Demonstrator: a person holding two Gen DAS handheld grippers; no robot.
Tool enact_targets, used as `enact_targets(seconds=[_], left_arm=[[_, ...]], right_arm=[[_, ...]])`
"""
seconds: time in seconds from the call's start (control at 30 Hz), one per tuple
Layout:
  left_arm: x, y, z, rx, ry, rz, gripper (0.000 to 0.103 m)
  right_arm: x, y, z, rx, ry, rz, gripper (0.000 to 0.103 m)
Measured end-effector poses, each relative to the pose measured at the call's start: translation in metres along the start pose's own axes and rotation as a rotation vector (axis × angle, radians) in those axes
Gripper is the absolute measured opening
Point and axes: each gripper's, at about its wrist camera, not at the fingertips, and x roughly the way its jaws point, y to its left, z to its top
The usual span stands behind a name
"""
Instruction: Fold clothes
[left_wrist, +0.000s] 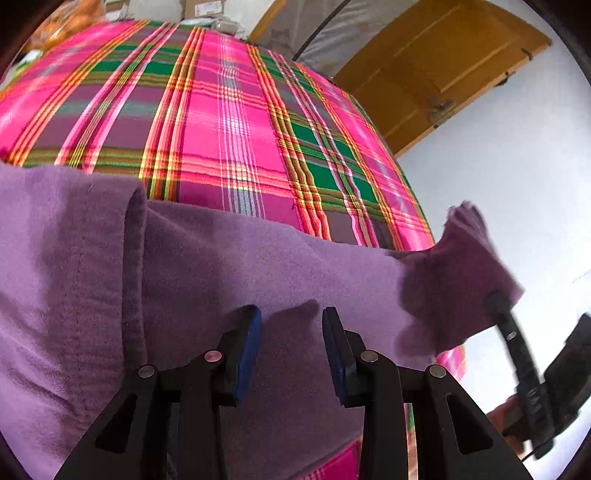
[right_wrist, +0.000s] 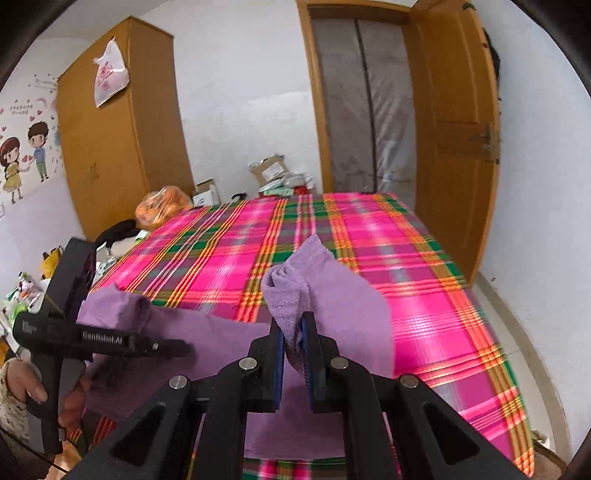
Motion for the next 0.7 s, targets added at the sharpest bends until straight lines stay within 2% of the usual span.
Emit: enact_targets(seconds=[0.1, 0.17, 0.33, 0.43, 0.5, 0.57, 0.7], left_arm=[[0.000, 0.004, 0.002, -0.056, 0.021, -0.058, 0.039], [0.001, 0.005, 0.005, -0.106, 0.048, -0.128, 0.042], [0.002, -0.011, 0.011, -0.095, 0.062, -0.214, 0.043], [0.006, -0.016, 0.016, -0.123, 0.090, -0.292, 0.043], [0.011, -0.017, 0.019, -0.153, 0.119, -0.343, 0.057], [0.017, -0.018, 0.019, -0.183, 0.144, -0.374, 0.057], [0.023, -0.020, 0.020, -0.209, 0.155, -0.390, 0.057]], right_arm=[[0.006, 0.010, -0.005, -0.022, 0.012, 0.005, 0.009], [0.011, 0.015, -0.008, -0.027, 0.022, 0.016, 0.009], [0.022, 0.025, -0.021, -0.042, 0.064, 0.035, 0.009], [0.026, 0.028, -0.027, -0.046, 0.085, 0.048, 0.009], [0.027, 0.031, -0.031, -0.051, 0.093, 0.056, 0.009], [0.027, 0.034, -0.034, -0.060, 0.097, 0.068, 0.009], [0.026, 0.040, -0.037, -0.074, 0.100, 0.096, 0.009]])
